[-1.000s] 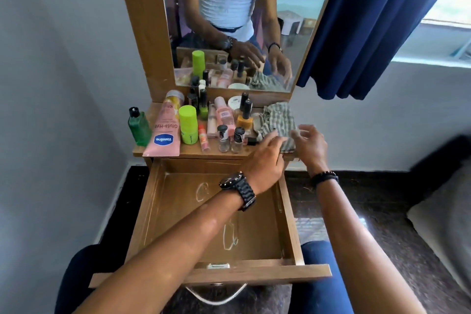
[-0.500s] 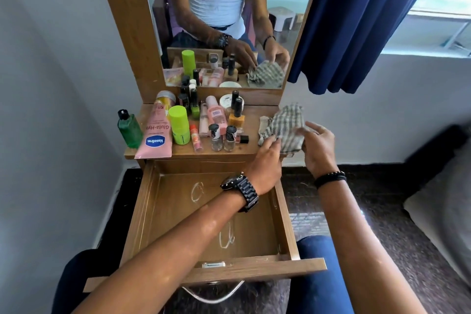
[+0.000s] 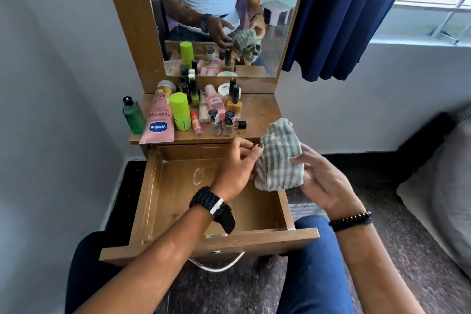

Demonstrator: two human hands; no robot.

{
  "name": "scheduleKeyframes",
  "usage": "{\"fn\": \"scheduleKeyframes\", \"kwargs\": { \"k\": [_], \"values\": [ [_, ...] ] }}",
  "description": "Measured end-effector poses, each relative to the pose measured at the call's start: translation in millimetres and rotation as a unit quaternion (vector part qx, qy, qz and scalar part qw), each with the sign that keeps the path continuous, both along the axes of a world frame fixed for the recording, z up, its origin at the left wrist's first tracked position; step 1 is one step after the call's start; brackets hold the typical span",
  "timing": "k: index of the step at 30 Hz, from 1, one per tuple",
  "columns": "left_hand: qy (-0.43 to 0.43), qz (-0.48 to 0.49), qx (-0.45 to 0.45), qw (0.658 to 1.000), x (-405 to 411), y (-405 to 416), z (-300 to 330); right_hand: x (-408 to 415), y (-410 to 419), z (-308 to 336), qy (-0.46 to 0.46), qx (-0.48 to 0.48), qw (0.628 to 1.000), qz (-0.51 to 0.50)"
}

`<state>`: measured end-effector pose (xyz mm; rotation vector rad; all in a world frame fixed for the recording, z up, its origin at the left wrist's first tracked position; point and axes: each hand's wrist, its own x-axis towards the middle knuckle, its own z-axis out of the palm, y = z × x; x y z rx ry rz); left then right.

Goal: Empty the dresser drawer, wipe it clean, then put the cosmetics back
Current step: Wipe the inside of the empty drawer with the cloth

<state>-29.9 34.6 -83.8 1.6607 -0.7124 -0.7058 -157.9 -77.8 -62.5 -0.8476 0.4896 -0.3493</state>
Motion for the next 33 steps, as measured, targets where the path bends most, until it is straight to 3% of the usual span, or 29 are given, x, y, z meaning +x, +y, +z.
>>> {"fn": "scheduleKeyframes", "kwargs": {
  "k": [7,14,17,23,29,33],
  "values": [
    [0.121,-0.007,-0.009,0.993,6.3,48.0,-16.4,20.2,57.3,-23.1,0.036,0.019,0.995,0.092],
    [0.040,0.072,0.020,0.996,16.3,83.2,-28.7,55.1,82.8,-35.8,0.136,-0.039,0.984,0.111],
    [0.029,0.093,-0.004,0.995,19.1,89.3,-30.4,67.1,82.5,-38.6,0.141,-0.009,0.982,0.128],
    [0.216,0.137,-0.051,0.965,29.8,93.6,-31.7,85.5,85.5,-49.5,0.121,0.036,0.983,0.137],
    [0.064,0.069,0.110,0.990,45.4,101.5,-31.4,91.9,85.4,-65.5,0.107,0.053,0.975,0.188],
    [0.030,0.022,0.165,0.986,57.2,115.1,-40.2,105.2,80.4,-73.6,0.105,0.041,0.968,0.226]
  ]
}}
